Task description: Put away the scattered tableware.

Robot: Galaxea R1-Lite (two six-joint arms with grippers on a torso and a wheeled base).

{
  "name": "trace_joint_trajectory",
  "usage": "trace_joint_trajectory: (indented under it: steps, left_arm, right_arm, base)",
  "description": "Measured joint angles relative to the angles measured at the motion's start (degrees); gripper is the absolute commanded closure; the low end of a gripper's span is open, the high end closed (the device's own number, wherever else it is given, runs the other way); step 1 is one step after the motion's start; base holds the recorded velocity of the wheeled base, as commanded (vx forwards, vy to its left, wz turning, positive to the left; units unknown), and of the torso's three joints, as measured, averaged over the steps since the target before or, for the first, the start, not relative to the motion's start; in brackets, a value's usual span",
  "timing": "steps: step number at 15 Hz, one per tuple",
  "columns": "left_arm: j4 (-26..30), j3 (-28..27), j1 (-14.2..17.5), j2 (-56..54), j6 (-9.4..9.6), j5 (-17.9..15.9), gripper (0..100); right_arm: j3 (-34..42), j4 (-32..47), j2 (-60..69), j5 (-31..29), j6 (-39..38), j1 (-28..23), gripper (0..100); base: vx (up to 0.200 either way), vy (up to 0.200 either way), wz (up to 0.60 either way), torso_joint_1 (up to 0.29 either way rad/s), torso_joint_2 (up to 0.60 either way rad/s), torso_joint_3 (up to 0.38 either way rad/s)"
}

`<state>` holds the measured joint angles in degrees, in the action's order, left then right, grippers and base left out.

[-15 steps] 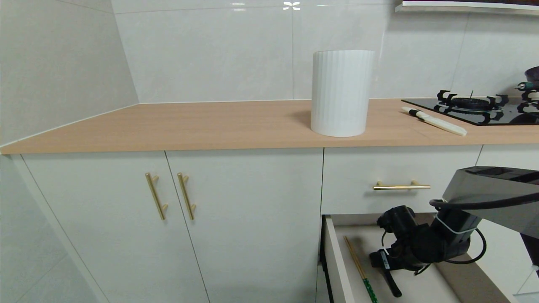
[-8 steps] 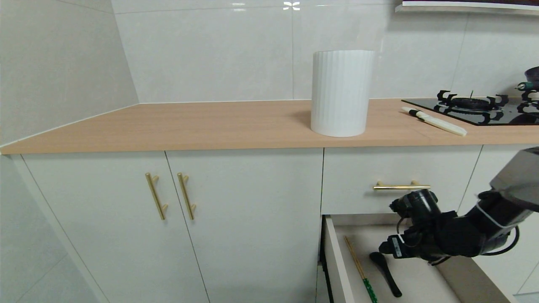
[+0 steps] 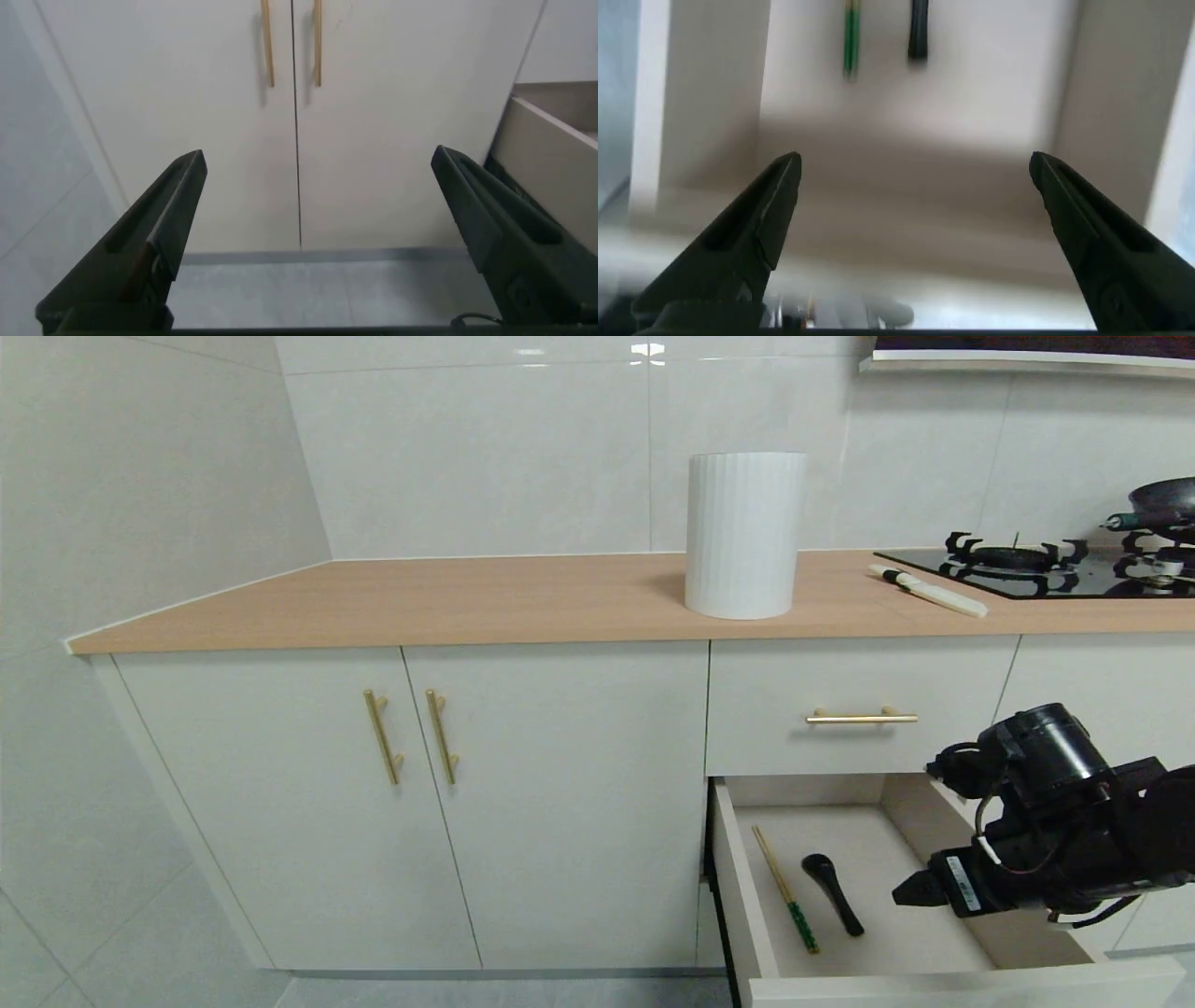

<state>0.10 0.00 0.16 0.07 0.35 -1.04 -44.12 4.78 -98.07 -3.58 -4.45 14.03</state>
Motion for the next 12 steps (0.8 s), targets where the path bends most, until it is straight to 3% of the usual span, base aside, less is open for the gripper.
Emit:
trace_joint_trajectory:
  steps: [1, 6, 12]
  left_arm:
    - [0.0, 0.0, 0.0, 0.0, 0.0, 0.0, 0]
    - [0.0, 0.0, 0.0, 0.0, -0.02, 0.1, 0]
    - [0.0, 0.0, 0.0, 0.0, -0.02, 0.1, 0]
  right_arm:
    - [0.0, 1.7, 1.1, 0.0, 1.0, 0.0, 0]
    - [0.0, 8.3, 3.1, 0.0, 3.8, 2.3, 0]
    - [1.1, 9.5, 0.2, -0.4, 4.0, 8.1, 0]
  base:
    - [-0.2, 0.0, 0.0, 0.002, 0.0, 0.007]
    - [0.0, 0.0, 0.0, 0.0, 0.0, 0.0]
    - [0.0, 0.0, 0.0, 0.0, 0.0, 0.0]
